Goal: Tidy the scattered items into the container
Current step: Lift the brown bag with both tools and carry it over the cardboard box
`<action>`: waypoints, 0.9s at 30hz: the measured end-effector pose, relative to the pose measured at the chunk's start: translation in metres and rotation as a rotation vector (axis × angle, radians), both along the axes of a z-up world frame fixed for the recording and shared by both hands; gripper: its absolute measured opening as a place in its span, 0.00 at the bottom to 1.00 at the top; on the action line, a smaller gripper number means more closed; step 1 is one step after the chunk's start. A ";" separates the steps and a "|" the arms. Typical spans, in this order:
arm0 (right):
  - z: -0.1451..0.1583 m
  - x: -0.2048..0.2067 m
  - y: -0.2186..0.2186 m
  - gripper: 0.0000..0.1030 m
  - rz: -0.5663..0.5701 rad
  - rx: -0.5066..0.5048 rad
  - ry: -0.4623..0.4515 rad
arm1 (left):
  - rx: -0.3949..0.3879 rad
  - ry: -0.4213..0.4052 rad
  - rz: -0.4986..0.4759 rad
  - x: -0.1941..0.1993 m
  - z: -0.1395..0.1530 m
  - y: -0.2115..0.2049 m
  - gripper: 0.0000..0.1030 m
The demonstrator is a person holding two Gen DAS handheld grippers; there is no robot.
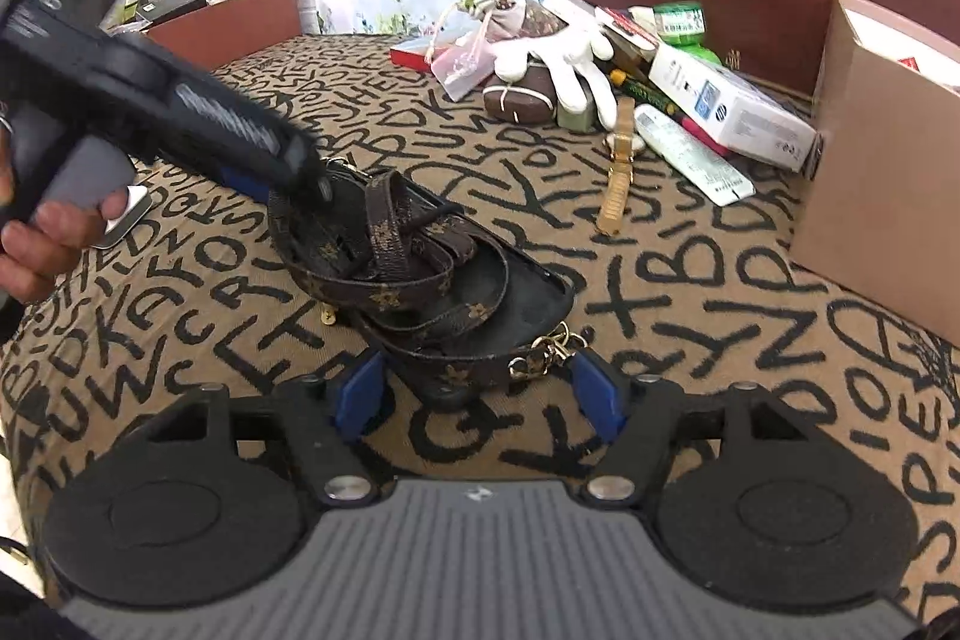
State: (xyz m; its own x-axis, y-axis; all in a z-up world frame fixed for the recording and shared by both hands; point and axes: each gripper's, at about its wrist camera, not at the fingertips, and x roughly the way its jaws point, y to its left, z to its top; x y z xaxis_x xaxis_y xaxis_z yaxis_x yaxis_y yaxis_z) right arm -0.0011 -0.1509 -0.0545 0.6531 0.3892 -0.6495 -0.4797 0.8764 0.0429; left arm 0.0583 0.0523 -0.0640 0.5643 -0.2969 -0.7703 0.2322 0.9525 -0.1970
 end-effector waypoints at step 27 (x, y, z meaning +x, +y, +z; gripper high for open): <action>0.138 0.002 -0.140 0.52 -0.283 0.042 -0.400 | -0.150 -0.347 -0.237 0.033 0.152 -0.178 0.58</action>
